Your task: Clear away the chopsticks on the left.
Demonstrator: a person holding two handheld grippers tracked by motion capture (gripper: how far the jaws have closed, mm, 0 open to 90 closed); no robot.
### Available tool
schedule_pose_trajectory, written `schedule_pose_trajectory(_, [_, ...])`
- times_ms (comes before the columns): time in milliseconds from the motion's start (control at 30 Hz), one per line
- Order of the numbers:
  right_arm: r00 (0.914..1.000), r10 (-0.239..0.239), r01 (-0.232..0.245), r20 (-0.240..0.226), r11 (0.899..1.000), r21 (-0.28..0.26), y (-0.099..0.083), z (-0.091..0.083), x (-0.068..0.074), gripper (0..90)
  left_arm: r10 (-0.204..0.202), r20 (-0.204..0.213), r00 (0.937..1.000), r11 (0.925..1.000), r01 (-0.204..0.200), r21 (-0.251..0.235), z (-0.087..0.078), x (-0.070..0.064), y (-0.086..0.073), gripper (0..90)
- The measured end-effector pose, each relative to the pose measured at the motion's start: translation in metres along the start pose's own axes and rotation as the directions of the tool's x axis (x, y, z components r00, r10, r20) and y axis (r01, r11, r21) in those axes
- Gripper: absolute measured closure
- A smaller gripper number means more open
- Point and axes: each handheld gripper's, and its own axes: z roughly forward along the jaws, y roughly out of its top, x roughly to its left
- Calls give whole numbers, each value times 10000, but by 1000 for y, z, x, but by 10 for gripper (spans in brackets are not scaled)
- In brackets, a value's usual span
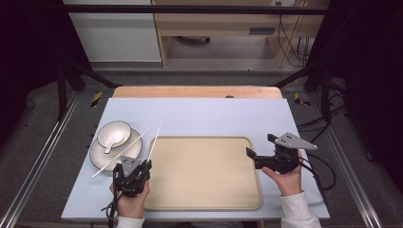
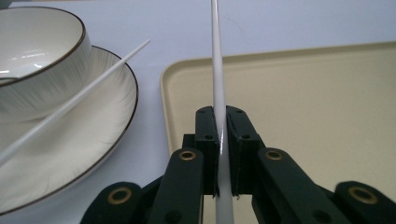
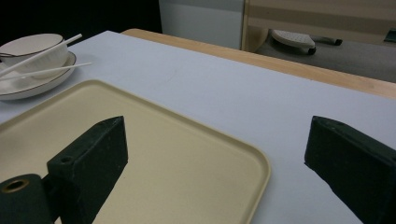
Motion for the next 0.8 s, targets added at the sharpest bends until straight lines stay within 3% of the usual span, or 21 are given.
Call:
schedule_pose_trajectory(167, [10000,-25,25,-17,10000,4,0,1,0,64,-400,-24,9992,9992,401,82,6,-6,-13,844])
schedule_pose_trajectory(400, [10000,-48,48,-35,9999,101,-1,3,1,64,-433,-226,9988,9980,443,462,16,-12,-28,844])
schedule_pose_trajectory(800, [9999,-130,131,-52,9997,195,-3,6,2,64,-621,-533,9966,9923,674,1040,27,-8,-34,844])
